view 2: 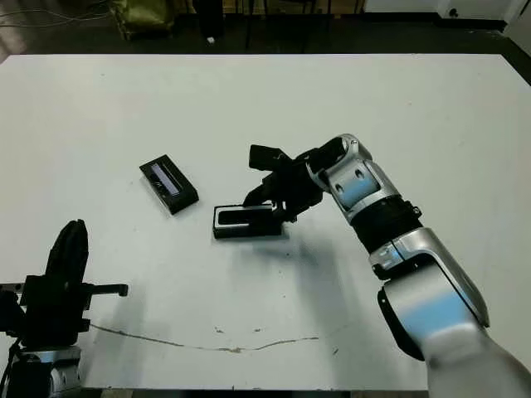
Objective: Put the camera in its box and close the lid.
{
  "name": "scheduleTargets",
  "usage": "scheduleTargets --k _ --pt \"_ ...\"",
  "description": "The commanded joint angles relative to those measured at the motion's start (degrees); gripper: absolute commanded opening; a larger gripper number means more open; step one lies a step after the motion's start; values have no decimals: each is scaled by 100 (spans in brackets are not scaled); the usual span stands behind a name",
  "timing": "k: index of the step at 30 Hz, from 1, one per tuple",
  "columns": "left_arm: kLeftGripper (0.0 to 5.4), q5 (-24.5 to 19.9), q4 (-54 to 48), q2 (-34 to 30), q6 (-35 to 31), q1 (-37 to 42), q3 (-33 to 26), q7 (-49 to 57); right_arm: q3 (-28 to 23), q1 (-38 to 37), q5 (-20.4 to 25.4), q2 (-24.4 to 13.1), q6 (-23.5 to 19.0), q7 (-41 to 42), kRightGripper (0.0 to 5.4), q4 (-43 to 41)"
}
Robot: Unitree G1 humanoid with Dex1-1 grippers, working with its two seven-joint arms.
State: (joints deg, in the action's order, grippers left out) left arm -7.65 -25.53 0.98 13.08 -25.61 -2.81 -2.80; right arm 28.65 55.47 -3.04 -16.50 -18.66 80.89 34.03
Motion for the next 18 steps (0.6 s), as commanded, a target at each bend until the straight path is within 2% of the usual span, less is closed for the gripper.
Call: scheduleTargets --k 1,7,13,18 --pt "0 -31 78 -1 -69 -191 -10 -18 8 -29 -182 -139 -110 -149 406 74" --pt "0 66 76 9 -77 -192 0 42 -91 -63 -149 -165 -32 -162 535 27" --pt "0 59 112 5 -53 -172 3 26 -410 -122 20 -281 137 -217 538 -170" --pt "0 2 121 -2 -59 -143 -6 2 -911 -271 428 -486 128 -197 538 -499"
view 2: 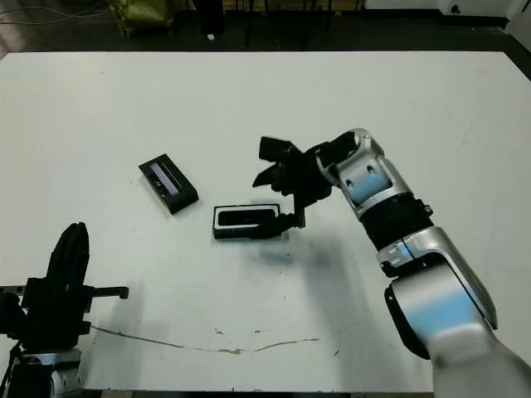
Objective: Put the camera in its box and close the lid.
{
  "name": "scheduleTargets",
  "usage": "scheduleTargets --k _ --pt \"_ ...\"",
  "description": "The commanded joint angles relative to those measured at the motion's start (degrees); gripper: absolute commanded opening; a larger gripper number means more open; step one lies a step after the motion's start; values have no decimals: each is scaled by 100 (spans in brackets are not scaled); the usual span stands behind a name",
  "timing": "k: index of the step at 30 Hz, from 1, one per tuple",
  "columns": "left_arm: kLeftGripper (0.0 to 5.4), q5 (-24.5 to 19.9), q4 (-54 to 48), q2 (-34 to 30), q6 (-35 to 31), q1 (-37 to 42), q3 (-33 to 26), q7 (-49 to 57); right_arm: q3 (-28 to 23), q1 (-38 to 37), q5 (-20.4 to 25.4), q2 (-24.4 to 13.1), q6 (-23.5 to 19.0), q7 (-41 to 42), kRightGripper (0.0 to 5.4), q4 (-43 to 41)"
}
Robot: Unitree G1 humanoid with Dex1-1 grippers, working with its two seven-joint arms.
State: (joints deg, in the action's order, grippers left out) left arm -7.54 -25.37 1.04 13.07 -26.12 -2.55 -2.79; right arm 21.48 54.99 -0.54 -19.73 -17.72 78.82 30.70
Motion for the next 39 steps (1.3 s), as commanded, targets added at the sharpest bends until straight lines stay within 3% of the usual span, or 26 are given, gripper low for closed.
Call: scheduleTargets --k 1,3,10,12,17,21,27,32,39 --pt "0 0 90 -3 -79 -96 -33 15 -259 -264 223 -223 25 -6 538 -286" --pt "0 4 100 -5 -75 -82 -44 19 -498 -420 427 -453 -258 -43 538 -789" --pt "0 -10 42 -2 -123 -68 -53 41 -1682 -1444 1537 -897 -641 -426 538 -2004" --pt "0 20 31 -11 -140 -57 -71 59 -2163 -2092 1851 -830 -748 -949 538 -2478" --pt "0 -26 43 -98 -91 19 -232 6 -3057 -3942 2086 -174 -382 -2796 518 -3838" --pt "0 -78 67 -176 -104 127 -355 -55 -3386 -5291 2038 470 -9 -4067 431 -4701" --pt "0 -6 93 -238 -124 231 -409 -66 -3415 -6320 1857 859 883 -4857 293 -4929" --pt "0 -24 174 -293 -47 320 -482 -157 -3348 -6638 2007 1003 1386 -4973 177 -4816" --pt "0 -68 -365 -458 -575 344 -574 -176 -3240 -6645 2188 1090 1817 -4951 13 -4576"
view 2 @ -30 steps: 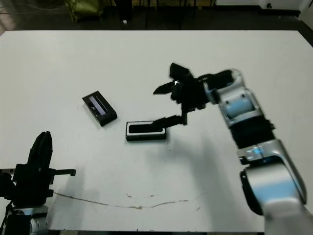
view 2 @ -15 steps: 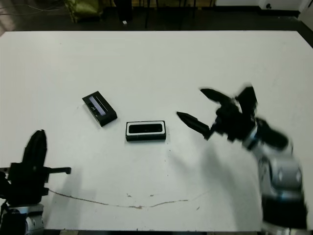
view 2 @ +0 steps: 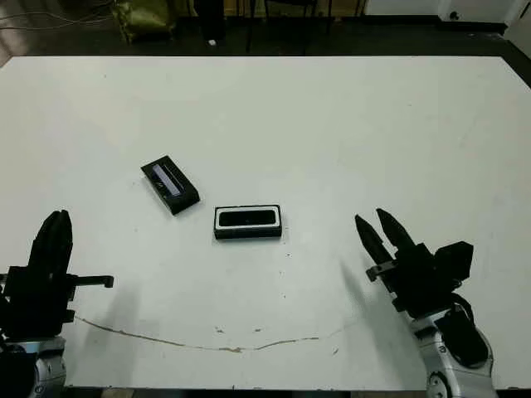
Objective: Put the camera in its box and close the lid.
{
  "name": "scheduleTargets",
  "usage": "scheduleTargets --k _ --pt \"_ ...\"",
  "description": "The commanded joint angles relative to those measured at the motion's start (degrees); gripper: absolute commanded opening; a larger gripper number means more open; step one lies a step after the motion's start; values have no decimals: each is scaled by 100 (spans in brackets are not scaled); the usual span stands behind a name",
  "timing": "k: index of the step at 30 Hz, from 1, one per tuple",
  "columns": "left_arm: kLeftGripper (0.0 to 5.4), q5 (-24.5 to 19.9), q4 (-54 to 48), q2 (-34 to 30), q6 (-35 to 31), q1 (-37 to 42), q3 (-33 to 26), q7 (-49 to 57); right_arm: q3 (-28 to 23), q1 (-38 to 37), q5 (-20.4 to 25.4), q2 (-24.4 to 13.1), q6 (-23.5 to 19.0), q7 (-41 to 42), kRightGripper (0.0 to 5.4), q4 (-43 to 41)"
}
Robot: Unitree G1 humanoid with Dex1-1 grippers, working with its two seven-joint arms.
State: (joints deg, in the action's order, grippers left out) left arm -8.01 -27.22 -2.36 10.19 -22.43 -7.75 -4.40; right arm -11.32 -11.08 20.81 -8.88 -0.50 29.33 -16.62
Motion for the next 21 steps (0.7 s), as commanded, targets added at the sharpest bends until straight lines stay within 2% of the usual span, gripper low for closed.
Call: scheduleTargets --k 1,4,8,11,13,17,21 --pt "0 -44 -263 -146 -354 -8 -68 -23 54 5 60 8 172 5 2 224" --pt "0 -119 -472 -396 -599 158 -210 -151 108 144 67 -3 367 26 2 404" --pt "0 -397 -540 -1201 -1055 694 -602 -679 168 163 63 1 287 -150 2 343" --pt "0 -829 -560 -2178 -1886 1285 -901 -1322 210 121 -7 -78 198 -279 2 218" --pt "0 -859 -678 -2719 -2604 1782 -915 -1450 228 100 -24 -127 108 -356 2 119" --pt "0 -561 -416 -3363 -3283 3030 -439 -1656 224 95 -6 -179 93 -422 2 29" --pt "0 -149 139 -3611 -4136 4496 536 -1915 186 132 70 -183 194 -423 2 44"
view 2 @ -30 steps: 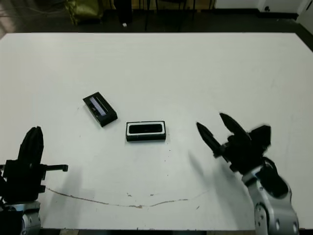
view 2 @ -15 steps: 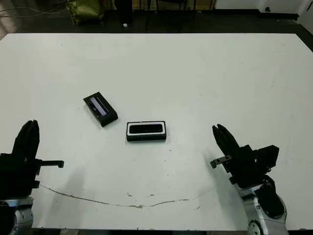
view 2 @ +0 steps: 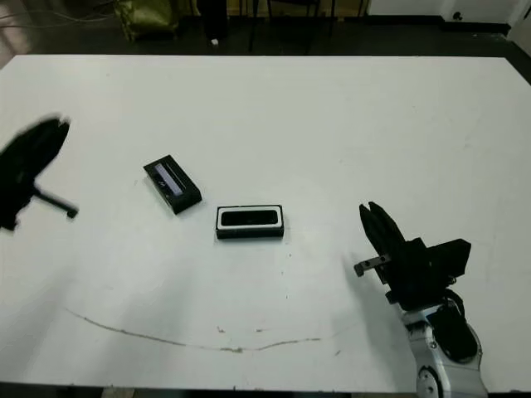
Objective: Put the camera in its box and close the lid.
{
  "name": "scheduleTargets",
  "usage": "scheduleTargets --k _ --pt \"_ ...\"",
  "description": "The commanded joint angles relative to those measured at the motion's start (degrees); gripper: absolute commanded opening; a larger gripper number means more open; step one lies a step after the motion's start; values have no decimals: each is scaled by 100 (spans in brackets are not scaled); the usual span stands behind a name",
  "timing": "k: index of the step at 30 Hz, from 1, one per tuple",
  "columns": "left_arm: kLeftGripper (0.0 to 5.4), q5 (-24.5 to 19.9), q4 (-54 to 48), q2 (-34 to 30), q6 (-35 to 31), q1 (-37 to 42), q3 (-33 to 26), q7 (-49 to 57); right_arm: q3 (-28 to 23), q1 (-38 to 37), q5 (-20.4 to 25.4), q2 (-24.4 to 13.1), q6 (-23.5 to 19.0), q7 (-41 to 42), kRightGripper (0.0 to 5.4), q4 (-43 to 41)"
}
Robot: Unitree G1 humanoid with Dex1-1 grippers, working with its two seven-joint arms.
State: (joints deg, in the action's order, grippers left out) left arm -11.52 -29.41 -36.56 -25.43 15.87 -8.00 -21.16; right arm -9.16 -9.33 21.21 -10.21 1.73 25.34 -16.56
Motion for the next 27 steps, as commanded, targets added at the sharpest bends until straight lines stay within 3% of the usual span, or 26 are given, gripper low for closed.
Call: scheduleTargets --k 1,3,7,11,22,27 --pt "0 234 544 -236 -823 1009 804 -414 -38 -43 28 -67 -48 -41 2 11" --pt "0 389 1036 -376 -1080 1675 1360 -930 -58 -74 59 -110 -229 -129 2 -136" --pt "0 1103 2161 -410 -992 2801 2560 -1835 -96 -71 180 -178 -214 -45 2 -145" --pt "0 1691 2768 -111 -1064 3419 3244 -2178 -98 -135 215 -192 -260 -94 2 -206" --pt "0 2909 4339 598 -978 4309 4289 -2875 -8 -398 166 -216 -1057 -612 2 -841" --pt "0 3159 4951 899 -968 4358 4283 -2808 -5 -411 118 -197 -953 -574 2 -818"
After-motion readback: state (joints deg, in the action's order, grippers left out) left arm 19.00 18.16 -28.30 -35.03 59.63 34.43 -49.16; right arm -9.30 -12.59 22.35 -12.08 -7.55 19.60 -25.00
